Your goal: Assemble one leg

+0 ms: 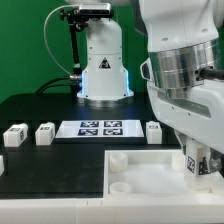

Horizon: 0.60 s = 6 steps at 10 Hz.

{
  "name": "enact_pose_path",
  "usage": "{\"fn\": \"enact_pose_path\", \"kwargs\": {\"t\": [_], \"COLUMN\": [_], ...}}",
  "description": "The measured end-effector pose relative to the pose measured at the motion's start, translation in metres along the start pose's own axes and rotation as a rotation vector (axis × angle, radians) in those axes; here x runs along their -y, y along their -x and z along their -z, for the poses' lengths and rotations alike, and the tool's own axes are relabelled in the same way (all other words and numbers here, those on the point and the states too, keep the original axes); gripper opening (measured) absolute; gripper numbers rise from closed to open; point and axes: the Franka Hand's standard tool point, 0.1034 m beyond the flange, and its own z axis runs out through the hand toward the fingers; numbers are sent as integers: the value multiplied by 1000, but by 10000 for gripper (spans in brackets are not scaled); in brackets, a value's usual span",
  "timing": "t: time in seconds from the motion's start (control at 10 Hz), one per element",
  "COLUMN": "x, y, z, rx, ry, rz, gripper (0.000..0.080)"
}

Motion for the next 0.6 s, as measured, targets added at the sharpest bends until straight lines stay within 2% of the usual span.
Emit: {"fn": "enact_pose_path", "kwargs": {"t": [0.1,0.2,0.3,0.6], "x": [-1,-6,-2,0], "y": [3,8,14,10], "z": [-1,0,4,4], "rx": [4,18,5,0], "ry": [10,78,92,96], "rz": [140,383,492,899], "gripper": [591,591,639,648]}}
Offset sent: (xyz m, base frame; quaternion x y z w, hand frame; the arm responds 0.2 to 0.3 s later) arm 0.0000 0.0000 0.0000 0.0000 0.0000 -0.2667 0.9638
